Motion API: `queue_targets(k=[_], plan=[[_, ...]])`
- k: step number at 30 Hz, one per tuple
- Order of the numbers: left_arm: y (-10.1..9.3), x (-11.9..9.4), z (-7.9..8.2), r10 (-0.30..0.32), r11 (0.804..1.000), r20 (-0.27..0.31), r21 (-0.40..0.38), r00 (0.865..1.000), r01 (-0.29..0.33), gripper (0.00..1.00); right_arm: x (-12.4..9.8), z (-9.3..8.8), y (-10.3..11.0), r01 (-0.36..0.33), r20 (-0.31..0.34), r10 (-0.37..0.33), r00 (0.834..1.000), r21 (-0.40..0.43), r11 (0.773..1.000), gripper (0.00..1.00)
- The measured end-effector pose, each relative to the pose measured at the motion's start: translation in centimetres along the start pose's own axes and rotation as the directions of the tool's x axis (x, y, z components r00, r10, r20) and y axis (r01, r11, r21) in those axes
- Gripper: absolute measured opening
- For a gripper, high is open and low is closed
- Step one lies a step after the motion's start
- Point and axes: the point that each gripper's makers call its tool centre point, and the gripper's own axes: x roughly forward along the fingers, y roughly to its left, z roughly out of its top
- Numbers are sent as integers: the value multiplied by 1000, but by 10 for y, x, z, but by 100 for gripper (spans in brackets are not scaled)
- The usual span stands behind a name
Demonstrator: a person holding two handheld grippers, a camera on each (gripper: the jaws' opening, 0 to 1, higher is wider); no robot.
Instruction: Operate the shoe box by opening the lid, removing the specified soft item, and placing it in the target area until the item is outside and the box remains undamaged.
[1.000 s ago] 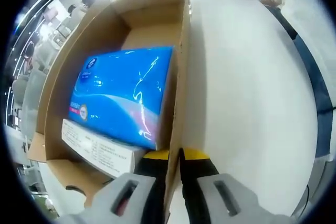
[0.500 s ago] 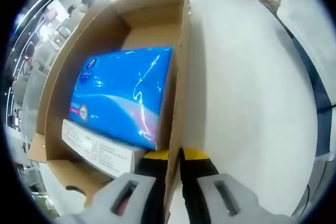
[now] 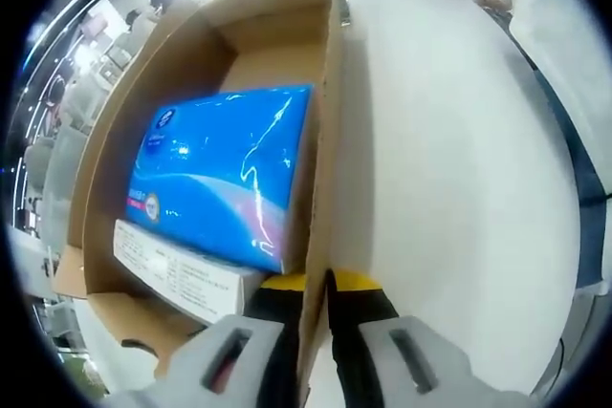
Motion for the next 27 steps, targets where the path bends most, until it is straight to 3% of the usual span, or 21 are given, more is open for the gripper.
queue_targets(k=[6, 10, 19, 24, 27], plan=[[-1, -1, 1, 2, 1000, -1, 7, 1000, -2, 5, 9, -5, 5, 2, -13, -2, 1000, 0, 1000, 60], [0, 0, 0, -3, 1000, -1, 10, 1000, 3, 5, 9, -6, 2, 10, 17, -10, 1000, -3, 1000, 61], [-1, -1, -1, 7, 1000, 0, 17, 1000, -7, 5, 12, -6, 2, 20, -12, -21, 1000, -44, 999, 64], [1, 1, -3, 3, 1000, 0, 16, 1000, -3, 5, 6, -3, 0, 74, -5, -74, 997, -66, 995, 69], [0, -1, -1, 2, 1000, -1, 14, 1000, -2, 5, -5, -1, -4, 102, 26, -102, 994, 15, 995, 67]])
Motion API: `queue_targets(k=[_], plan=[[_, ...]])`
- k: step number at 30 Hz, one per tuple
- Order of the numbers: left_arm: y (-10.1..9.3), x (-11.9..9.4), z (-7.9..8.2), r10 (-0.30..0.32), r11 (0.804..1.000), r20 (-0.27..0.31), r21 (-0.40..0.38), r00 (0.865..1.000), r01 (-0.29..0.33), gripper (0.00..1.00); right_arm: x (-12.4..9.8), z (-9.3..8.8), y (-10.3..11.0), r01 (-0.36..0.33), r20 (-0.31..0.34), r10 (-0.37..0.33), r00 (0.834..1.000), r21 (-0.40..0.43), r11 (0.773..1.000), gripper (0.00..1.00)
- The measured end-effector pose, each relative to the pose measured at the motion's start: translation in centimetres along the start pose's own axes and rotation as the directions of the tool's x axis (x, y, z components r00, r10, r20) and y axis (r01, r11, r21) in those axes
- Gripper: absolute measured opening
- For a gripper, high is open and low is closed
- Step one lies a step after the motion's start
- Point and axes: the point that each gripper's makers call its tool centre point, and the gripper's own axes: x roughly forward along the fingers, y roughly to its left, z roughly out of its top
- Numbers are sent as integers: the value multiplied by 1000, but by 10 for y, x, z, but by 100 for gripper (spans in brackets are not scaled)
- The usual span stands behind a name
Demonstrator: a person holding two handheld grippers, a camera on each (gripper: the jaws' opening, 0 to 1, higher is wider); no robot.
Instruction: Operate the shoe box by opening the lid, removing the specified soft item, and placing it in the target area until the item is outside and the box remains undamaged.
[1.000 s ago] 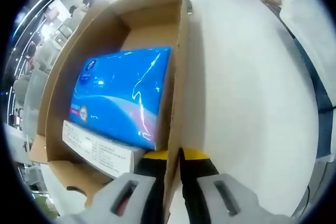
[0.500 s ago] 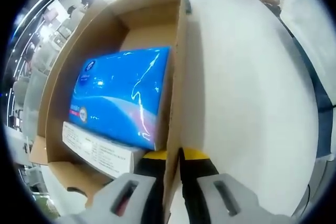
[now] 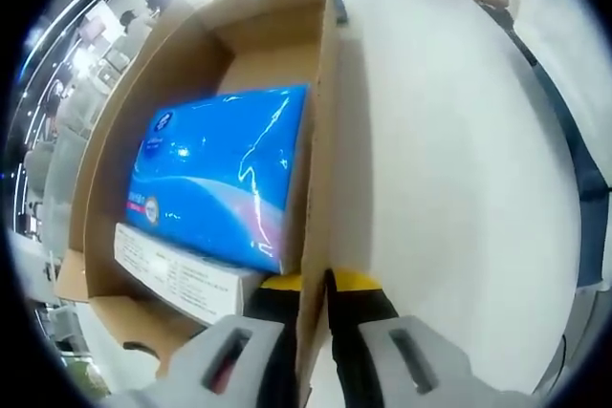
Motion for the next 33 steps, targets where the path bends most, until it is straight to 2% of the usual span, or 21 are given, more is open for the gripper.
queue_targets(k=[2, 4, 6, 8, 11, 13, 14, 15, 17, 18, 20, 21, 22, 23, 24, 26, 30, 33], plan=[[0, 0, 0, 1, 1000, 0, 0, 1000, -1, 5, -9, 5, -3, 24, 38, -24, 999, 15, 1000, 66], [0, 0, 0, 1, 1000, 2, 7, 1000, -1, 5, -31, 7, -5, 54, 38, -56, 998, 47, 997, 67], [0, 0, 1, -1, 1000, 2, 7, 1000, 1, 5, -43, 11, -9, 94, 69, -100, 993, 87, 992, 68], [0, 0, 1, -1, 1000, 2, 7, 1000, 1, 5, -59, 18, -9, 110, 114, -128, 985, 151, 982, 68], [0, 0, 1, 3, 1000, 2, 7, 1000, -4, 5, -71, 16, -9, 134, 123, -171, 978, 259, 957, 69], [1, 1, 0, 4, 1000, 2, 6, 1000, -4, 5, -82, 15, -9, 157, 115, -214, 970, 375, 913, 70], [1, 1, -1, 4, 1000, 2, 3, 1000, -4, 5, -88, 19, -11, 172, 126, -243, 962, 414, 894, 72], [1, 1, 0, 4, 1000, 2, 4, 1000, -4, 5, -97, 30, -12, 161, 168, -271, 948, 481, 862, 73], [0, 0, 0, 4, 1000, 3, 7, 1000, -4, 5, -101, 34, -13, 155, 179, -283, 942, 517, 842, 77], [0, -1, 1, 3, 1000, 5, 11, 1000, -3, 5, -114, 44, -17, 157, 194, -318, 928, 571, 806, 77], [0, -1, 0, 2, 1000, 6, 14, 1000, -2, 5, -127, 54, -20, 164, 201, -350, 915, 608, 777, 77], [0, -1, 0, 2, 1000, 6, 15, 1000, -2, 5, -128, 56, -20, 162, 203, -353, 913, 615, 772, 77], [0, 0, 0, 2, 1000, 6, 16, 1000, -2, 5, -133, 60, -19, 149, 190, -346, 919, 644, 750, 77], [0, 0, 0, 2, 1000, 6, 16, 1000, -2, 5, -137, 64, -19, 150, 187, -353, 917, 658, 738, 78], [0, 1, -1, 2, 1000, 7, 17, 1000, -2, 5, -142, 72, -24, 155, 197, -375, 906, 669, 726, 78], [0, 1, -1, 3, 1000, 7, 19, 1000, -3, 5, -144, 86, -28, 144, 221, -388, 895, 679, 720, 78], [-1, -1, 0, 4, 1000, 7, 21, 1000, -4, 5, -148, 111, -35, 128, 228, -413, 882, 727, 674, 77], [-2, -4, 1, 5, 1000, 9, 28, 1000, -5, 5, -141, 138, -42, 51, 273, -426, 862, 791, 610, 78]])
